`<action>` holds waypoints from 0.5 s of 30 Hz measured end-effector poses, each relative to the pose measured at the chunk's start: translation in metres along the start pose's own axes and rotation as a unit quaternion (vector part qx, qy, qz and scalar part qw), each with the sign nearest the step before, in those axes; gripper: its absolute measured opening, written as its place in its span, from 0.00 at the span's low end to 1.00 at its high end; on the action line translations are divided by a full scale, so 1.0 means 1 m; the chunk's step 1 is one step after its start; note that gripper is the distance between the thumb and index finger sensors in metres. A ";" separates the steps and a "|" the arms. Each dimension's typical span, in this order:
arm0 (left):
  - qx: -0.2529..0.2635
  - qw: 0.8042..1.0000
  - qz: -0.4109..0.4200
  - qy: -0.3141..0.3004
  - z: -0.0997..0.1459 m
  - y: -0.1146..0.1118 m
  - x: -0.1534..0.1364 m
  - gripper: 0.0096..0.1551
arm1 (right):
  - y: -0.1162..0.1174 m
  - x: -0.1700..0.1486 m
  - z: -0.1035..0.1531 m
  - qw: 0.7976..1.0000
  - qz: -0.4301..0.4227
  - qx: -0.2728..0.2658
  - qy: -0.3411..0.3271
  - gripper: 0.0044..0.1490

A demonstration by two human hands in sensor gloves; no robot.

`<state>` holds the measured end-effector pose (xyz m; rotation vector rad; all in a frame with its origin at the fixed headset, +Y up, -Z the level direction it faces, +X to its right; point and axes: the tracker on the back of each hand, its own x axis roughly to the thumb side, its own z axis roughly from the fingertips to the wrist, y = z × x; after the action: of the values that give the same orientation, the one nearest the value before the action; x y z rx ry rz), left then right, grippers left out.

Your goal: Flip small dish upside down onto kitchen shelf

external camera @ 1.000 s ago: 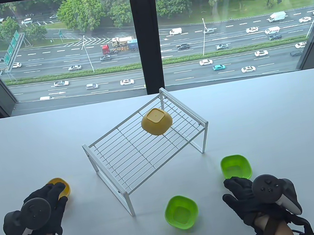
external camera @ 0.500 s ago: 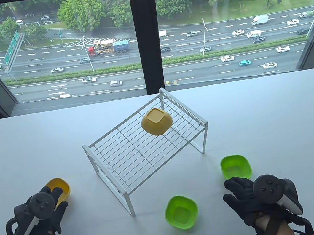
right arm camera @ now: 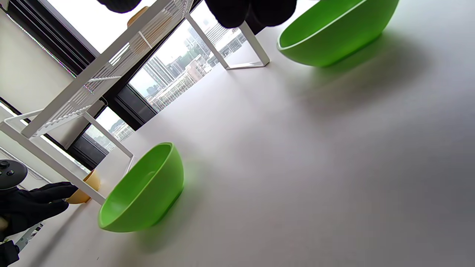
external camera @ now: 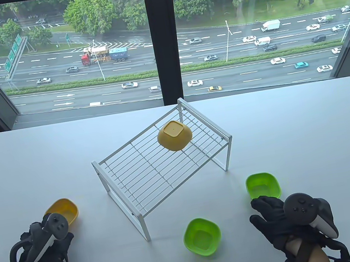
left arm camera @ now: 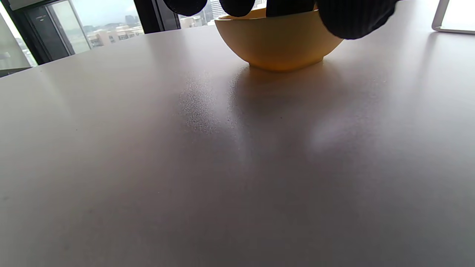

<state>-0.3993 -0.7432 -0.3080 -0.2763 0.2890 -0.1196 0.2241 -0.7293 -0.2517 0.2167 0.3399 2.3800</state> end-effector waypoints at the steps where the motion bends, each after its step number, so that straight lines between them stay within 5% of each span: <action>1: -0.005 1.000 -0.002 0.000 -0.001 -0.001 0.001 0.39 | 0.000 0.000 0.000 1.000 -0.004 0.003 0.001 0.50; 15: 0.086 0.993 -0.078 -0.033 0.011 0.008 0.019 0.24 | -0.001 -0.004 0.004 0.999 -0.041 0.008 -0.002 0.50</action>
<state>-0.3778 -0.7358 -0.3049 -0.1315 0.1895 -0.2872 0.2281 -0.7305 -0.2485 0.2101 0.3585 2.2967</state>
